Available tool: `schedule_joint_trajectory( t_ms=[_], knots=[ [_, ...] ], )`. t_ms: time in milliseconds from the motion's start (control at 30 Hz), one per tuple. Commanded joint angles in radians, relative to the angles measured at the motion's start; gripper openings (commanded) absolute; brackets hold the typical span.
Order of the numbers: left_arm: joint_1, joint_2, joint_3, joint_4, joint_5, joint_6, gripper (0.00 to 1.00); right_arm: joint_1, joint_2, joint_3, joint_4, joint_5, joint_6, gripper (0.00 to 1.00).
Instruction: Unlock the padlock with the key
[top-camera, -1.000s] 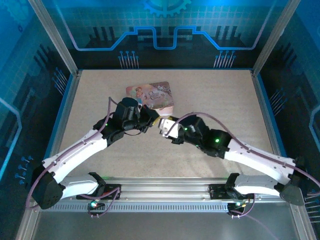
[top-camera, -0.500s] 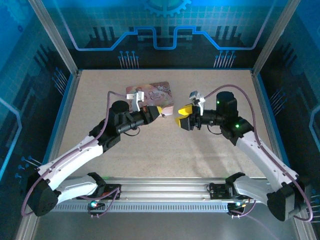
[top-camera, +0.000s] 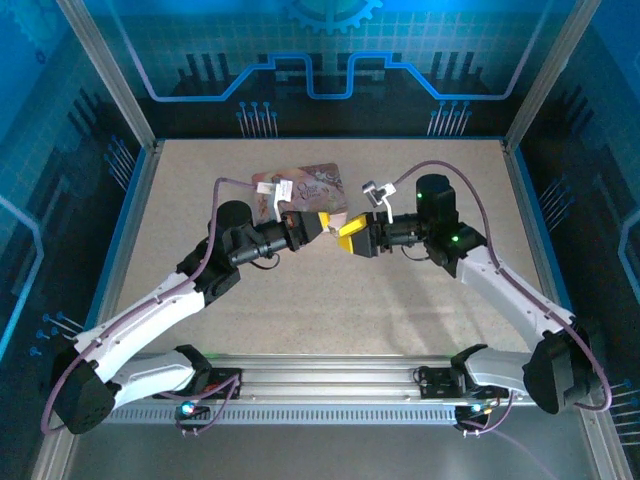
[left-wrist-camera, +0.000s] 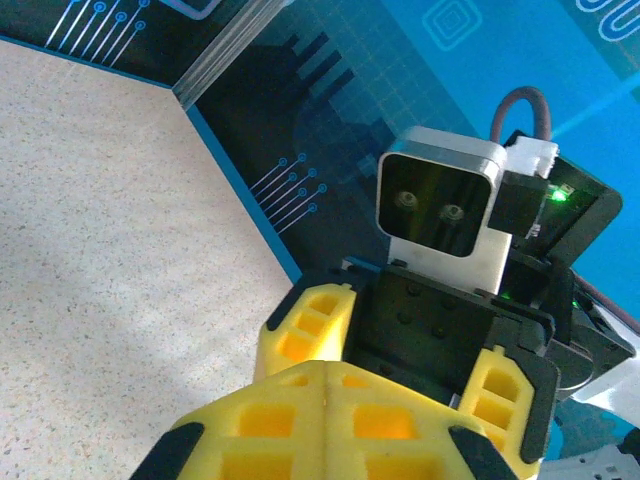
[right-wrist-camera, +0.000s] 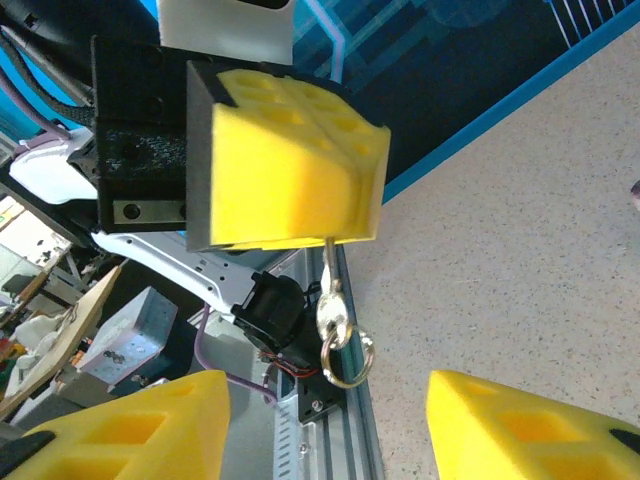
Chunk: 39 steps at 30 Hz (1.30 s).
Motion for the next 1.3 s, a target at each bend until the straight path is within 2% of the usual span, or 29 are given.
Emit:
schedule_joint_trajectory(
  t_ms=[0, 433, 900, 933, 1033, 1100, 1133, 1267],
  knots=[
    [-0.002, -0.001, -0.005, 0.046, 0.028, 0.013, 0.00, 0.016, 0.019, 0.043, 0.041, -0.016, 0.027, 0.53],
    [0.004, 0.010, -0.013, 0.059, 0.033, -0.006, 0.00, 0.034, 0.048, 0.069, 0.063, -0.004, 0.042, 0.37],
    [0.012, 0.005, -0.030, 0.077, 0.033, -0.020, 0.00, 0.037, 0.047, 0.065, 0.042, 0.023, 0.036, 0.03],
    [0.016, 0.003, -0.029, 0.074, 0.031, -0.022, 0.02, 0.038, 0.045, 0.065, 0.033, 0.029, 0.028, 0.01],
    [0.035, -0.003, -0.033, 0.068, 0.033, -0.030, 0.20, 0.036, 0.034, 0.066, -0.023, 0.053, -0.010, 0.00],
    [0.060, -0.006, -0.034, 0.054, 0.035, -0.040, 0.37, 0.034, 0.025, 0.066, -0.068, 0.072, -0.047, 0.00],
    [0.071, -0.007, -0.033, 0.044, 0.037, -0.041, 0.40, 0.033, 0.019, 0.065, -0.090, 0.082, -0.064, 0.00],
    [0.118, -0.004, -0.019, -0.022, 0.030, -0.017, 0.65, 0.030, -0.006, 0.070, -0.221, 0.161, -0.149, 0.00]
  ],
)
